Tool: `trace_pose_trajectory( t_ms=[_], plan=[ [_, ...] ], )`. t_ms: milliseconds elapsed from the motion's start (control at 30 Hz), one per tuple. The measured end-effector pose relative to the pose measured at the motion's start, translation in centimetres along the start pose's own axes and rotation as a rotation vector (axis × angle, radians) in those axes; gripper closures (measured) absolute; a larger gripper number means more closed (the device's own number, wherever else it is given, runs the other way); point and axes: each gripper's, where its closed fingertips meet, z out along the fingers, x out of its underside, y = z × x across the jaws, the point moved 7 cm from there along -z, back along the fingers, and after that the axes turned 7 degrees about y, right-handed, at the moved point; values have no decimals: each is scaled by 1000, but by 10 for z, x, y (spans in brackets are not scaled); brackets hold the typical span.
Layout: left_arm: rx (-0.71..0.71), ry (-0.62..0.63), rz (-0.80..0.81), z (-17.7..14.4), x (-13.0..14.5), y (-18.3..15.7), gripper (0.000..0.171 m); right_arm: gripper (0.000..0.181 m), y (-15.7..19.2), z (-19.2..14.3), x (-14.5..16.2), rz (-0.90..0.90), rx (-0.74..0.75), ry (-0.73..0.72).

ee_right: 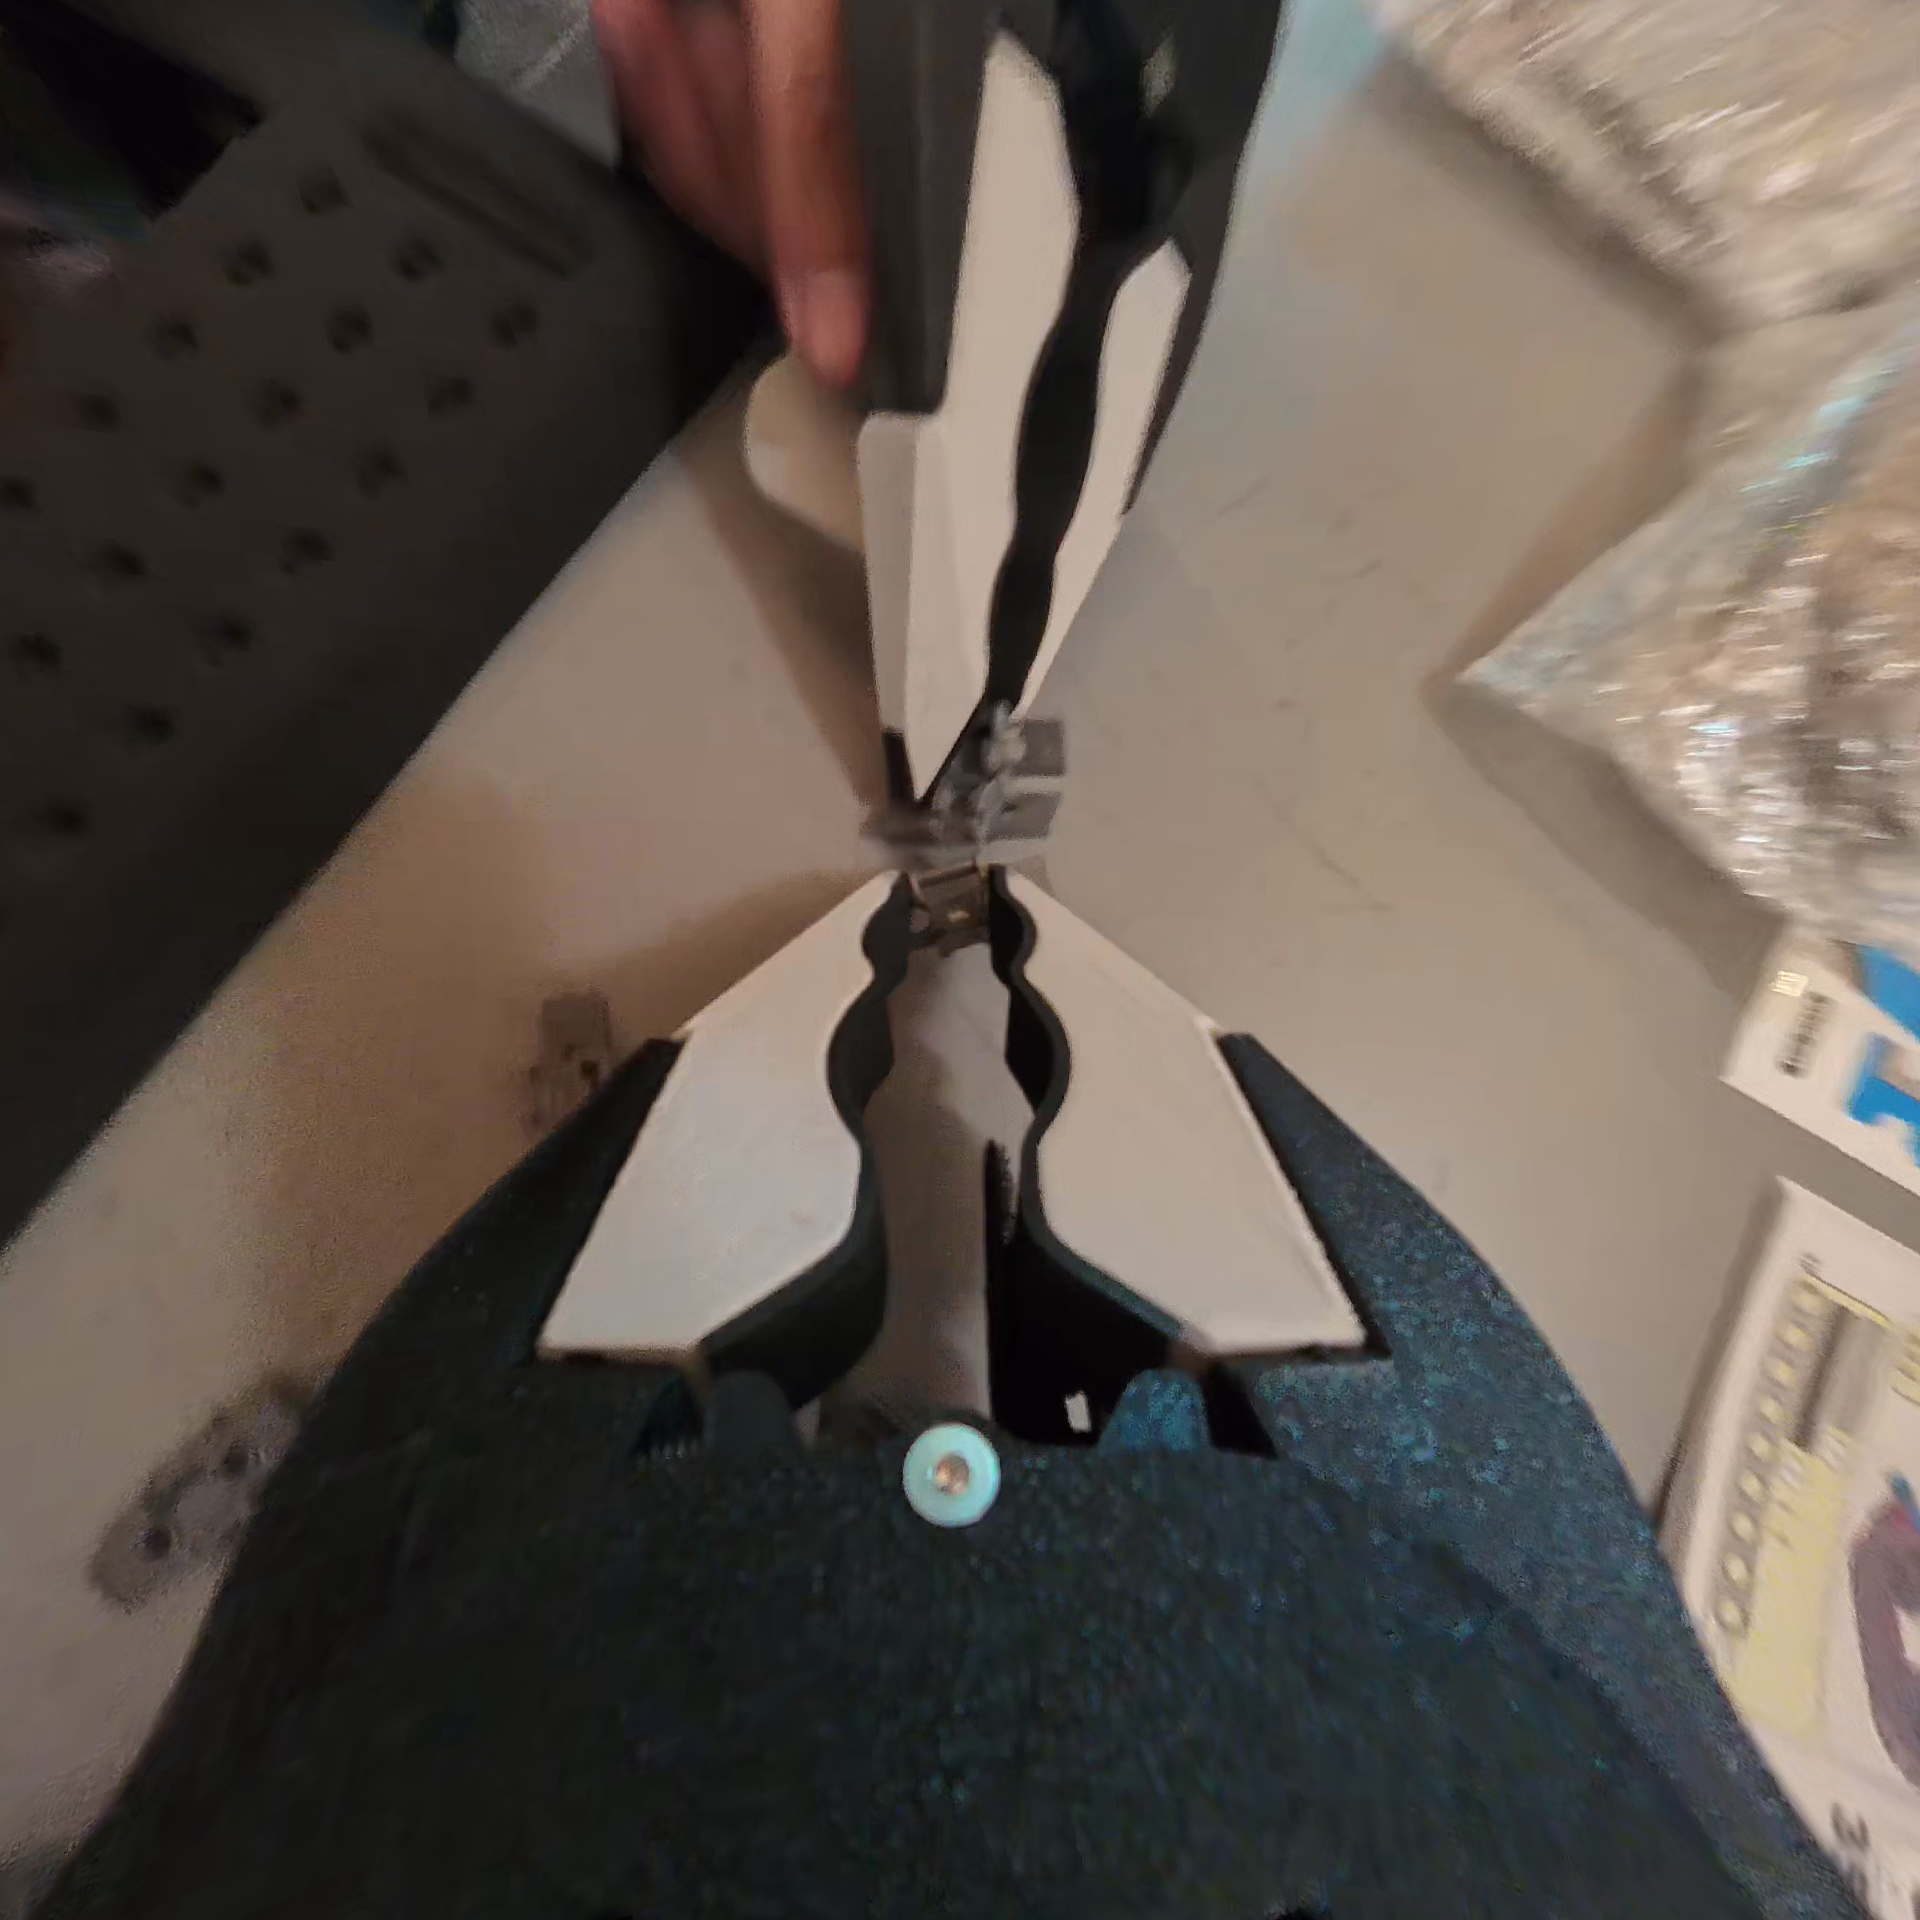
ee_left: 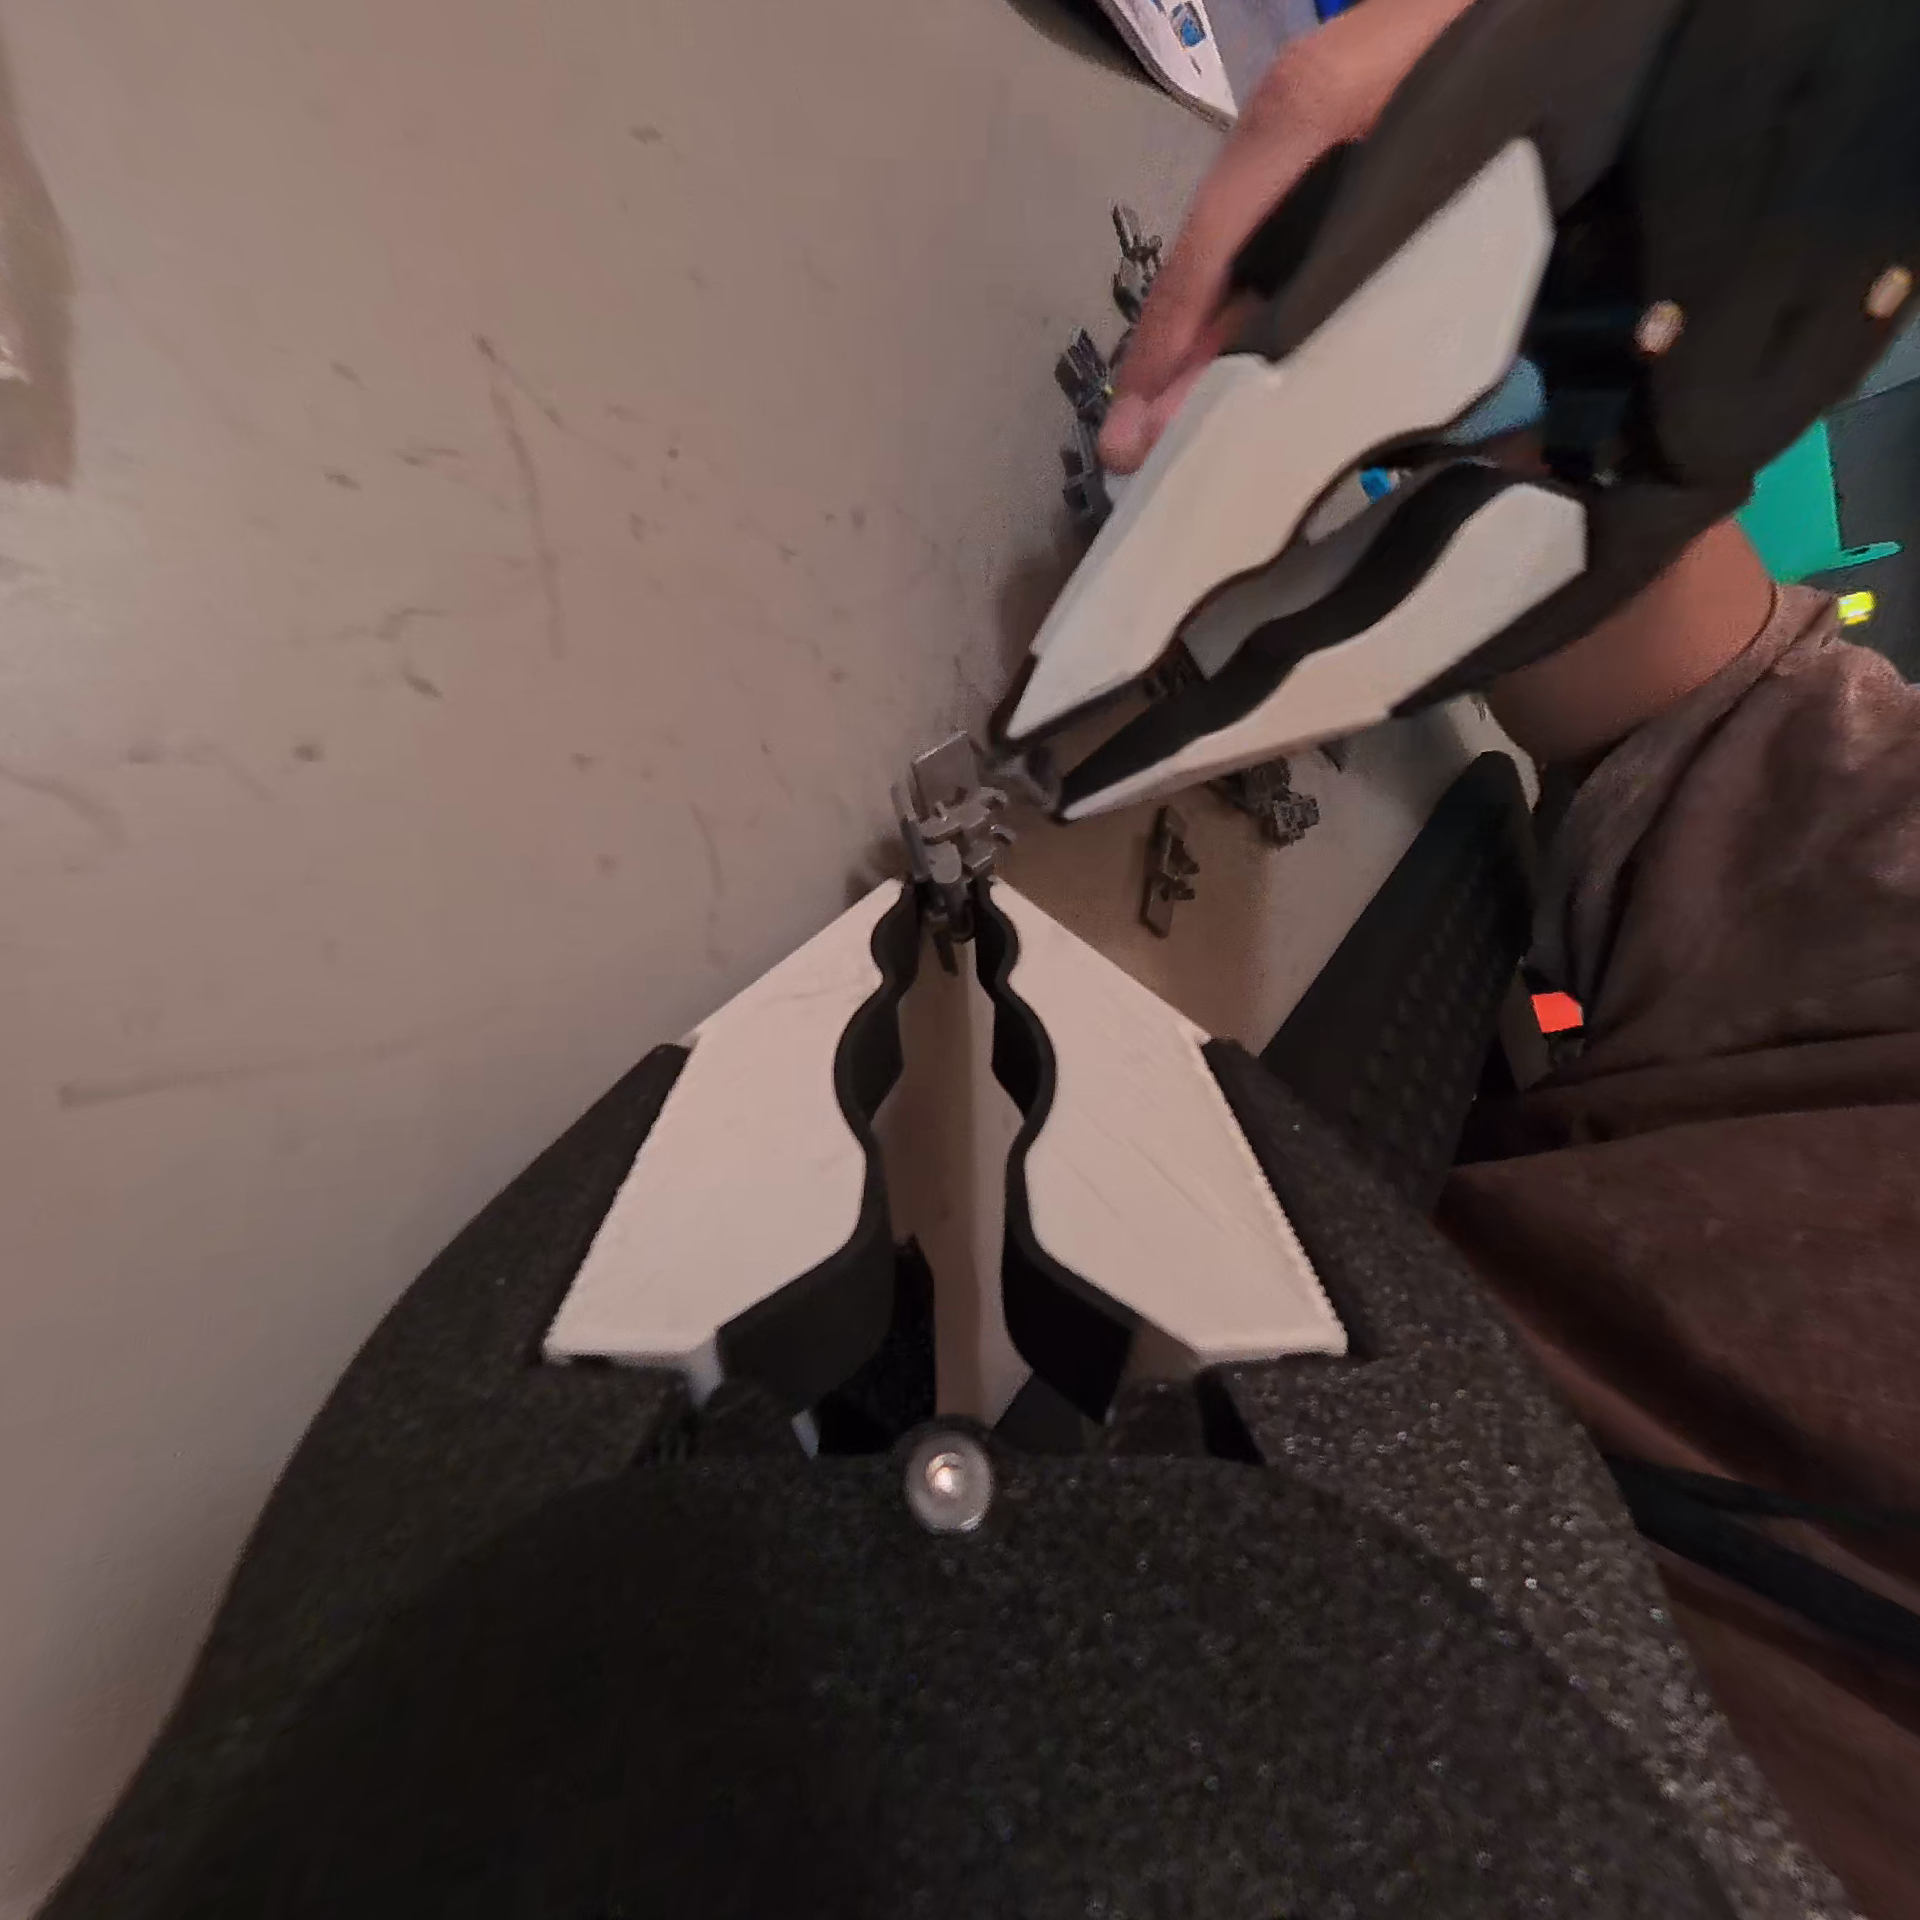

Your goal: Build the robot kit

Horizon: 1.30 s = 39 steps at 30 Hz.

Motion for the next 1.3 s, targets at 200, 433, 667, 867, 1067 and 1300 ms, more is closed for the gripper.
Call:
trace_pose_trajectory(
  t_ms=[200,433,667,867,1067,1300],
  plan=[
    [-13,-4,-1,0,0,0,162,167,19,6,-7,91,295,52],
    [-82,-1,22,0,-2,-3,162,167,24,-3,-12,136,389,-17],
    [-92,10,40,1,-3,-7,163,167,22,16,-5,178,410,60],
    [-101,2,22,1,-4,-3,163,167,20,17,-3,307,329,42],
    [14,-33,-58,-1,-4,2,164,167,15,14,-3,597,211,-58],
    [4,-23,-54,0,-5,4,164,166,13,20,0,670,222,-57]
  ],
)
